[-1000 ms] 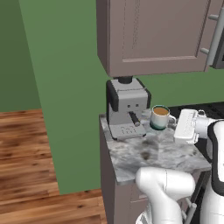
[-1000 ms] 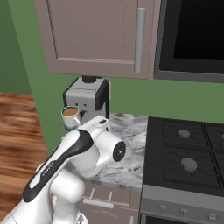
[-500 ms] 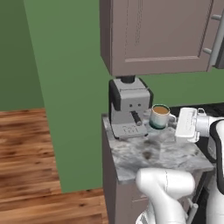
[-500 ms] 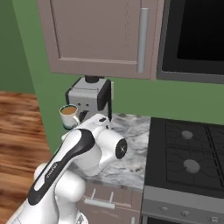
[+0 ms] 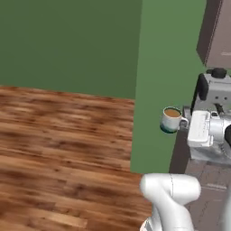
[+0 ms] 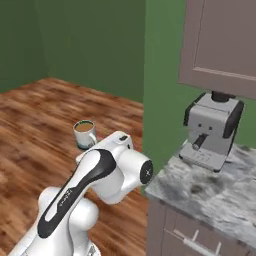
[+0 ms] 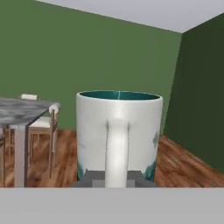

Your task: Pick up the brewed coffee from the coffee machine and place it next to the breakfast plate on the dining counter.

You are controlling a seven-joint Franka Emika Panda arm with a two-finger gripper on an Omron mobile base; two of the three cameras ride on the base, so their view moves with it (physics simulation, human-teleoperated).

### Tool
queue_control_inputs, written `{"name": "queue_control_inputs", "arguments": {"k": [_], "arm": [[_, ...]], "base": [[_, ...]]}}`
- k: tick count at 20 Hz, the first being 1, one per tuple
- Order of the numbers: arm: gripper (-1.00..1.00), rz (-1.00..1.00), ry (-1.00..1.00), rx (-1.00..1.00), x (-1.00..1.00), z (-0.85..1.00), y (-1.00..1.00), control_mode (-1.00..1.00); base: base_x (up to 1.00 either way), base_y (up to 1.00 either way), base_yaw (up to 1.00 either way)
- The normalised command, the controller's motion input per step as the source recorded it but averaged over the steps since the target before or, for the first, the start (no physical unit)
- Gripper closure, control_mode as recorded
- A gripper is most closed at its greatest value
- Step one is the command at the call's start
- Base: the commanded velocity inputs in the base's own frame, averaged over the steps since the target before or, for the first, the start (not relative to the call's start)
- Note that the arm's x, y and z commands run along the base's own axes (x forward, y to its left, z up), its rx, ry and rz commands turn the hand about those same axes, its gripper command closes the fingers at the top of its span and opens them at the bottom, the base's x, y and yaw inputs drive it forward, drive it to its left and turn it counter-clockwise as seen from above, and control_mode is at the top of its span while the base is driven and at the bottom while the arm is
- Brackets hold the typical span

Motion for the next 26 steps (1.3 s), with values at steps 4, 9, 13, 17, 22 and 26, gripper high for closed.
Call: {"name": "queue_control_inputs", "arguments": {"k": [4,9,13,17,22,26], "arm": [[1.0,0.0,0.0,0.0,0.0,0.0,0.0,1.0],[1.0,0.0,0.0,0.0,0.0,0.0,0.0,1.0],[1.0,0.0,0.0,0.0,0.0,0.0,0.0,1.0],[1.0,0.0,0.0,0.0,0.0,0.0,0.0,1.0],[1.0,0.0,0.0,0.0,0.0,0.0,0.0,1.0],[1.0,0.0,0.0,0.0,0.0,0.0,0.0,1.0]], "base": [[-0.31,0.97,0.73],[-0.11,0.89,0.7],[-0.15,0.77,0.75],[-0.01,0.67,0.72],[0.32,0.31,0.64],[0.92,0.06,0.5]]}}
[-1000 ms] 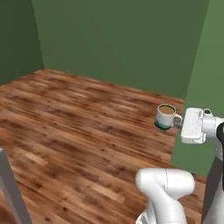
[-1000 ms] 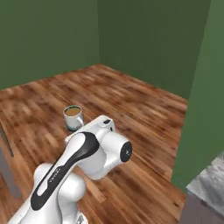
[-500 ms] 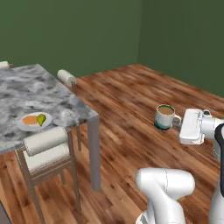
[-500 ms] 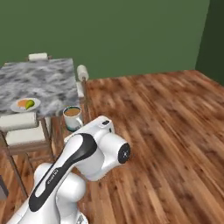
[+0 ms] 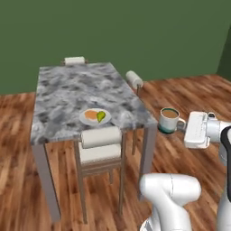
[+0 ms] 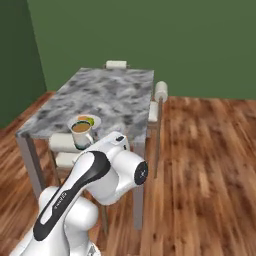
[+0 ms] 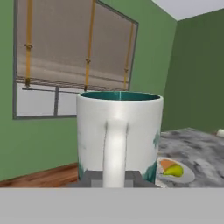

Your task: Pick up the brewed coffee from the coffee machine and place it next to the breakfast plate on the dining counter.

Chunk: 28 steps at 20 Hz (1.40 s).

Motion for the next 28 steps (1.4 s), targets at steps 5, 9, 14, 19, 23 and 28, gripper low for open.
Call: {"name": "queue_control_inputs", "arguments": {"k": [5,9,14,19,23,28], "arm": [[1.0,0.0,0.0,0.0,0.0,0.0,0.0,1.0],[1.0,0.0,0.0,0.0,0.0,0.0,0.0,1.0],[1.0,0.0,0.0,0.0,0.0,0.0,0.0,1.0],[1.0,0.0,0.05,-0.01,0.3,0.0,0.0,-1.0],[1.0,0.0,0.11,0.0,0.65,0.0,-0.26,-1.0],[1.0,0.0,0.11,0.0,0.45,0.0,-0.57,-1.0]], "base": [[1.0,0.25,0.35],[0.69,0.51,0.19],[0.68,0.44,0.06],[0.47,0.03,0.0],[0.0,0.0,0.0],[0.0,0.0,0.0]]}}
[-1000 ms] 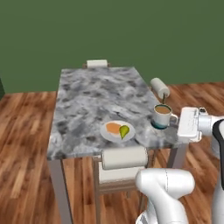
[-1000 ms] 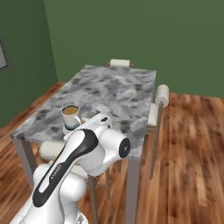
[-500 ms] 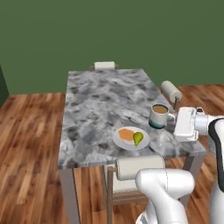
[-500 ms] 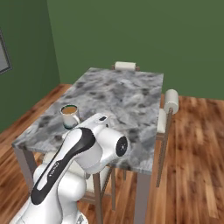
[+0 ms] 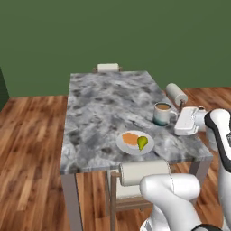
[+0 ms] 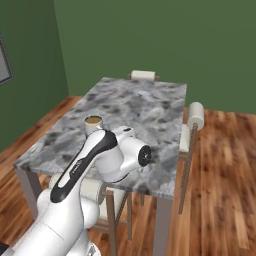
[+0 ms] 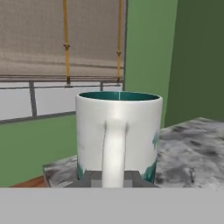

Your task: Pick up the brewed coffee from the coffee machine and place it next to the breakfast plate on the dining counter.

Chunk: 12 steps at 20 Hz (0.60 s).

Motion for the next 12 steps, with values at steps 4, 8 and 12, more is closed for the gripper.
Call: {"name": "queue_control_inputs", "arguments": {"k": [4,8,12], "arm": [[1.0,0.0,0.01,0.0,0.07,-0.02,-0.45,-1.0],[1.0,0.0,-0.1,-0.05,0.0,-0.29,-0.2,-1.0],[1.0,0.0,-0.09,-0.08,0.06,-0.52,-0.17,-1.0]], "base": [[0.0,0.0,0.0],[0.0,0.0,0.0],[0.0,0.0,0.0]]}}
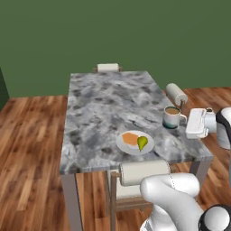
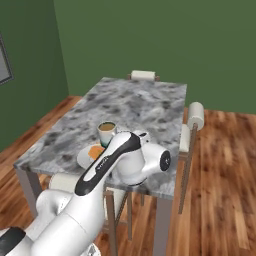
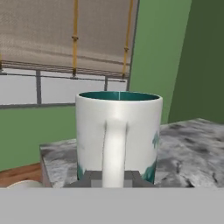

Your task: Pick up the brewed coffee from the coffee machine and place it next to the breakfast plate on the dining counter.

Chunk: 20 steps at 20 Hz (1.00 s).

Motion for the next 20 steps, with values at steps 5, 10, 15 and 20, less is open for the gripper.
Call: {"name": "queue_control_inputs", "arguments": {"k": [5,10,15,20], "arm": [[1.0,0.0,-0.03,-0.05,0.29,-0.55,-0.27,-1.0],[1.0,0.0,0.0,-0.01,0.44,-0.46,-0.29,-1.0],[1.0,0.01,0.0,0.0,0.49,-0.29,-0.39,-1.0],[1.0,0.07,0.0,0.0,0.42,-0.31,-0.19,-1.0]], "base": [[0.0,0.0,0.0],[0.0,0.0,0.0],[0.0,0.0,0.0],[0.0,0.0,0.0]]}}
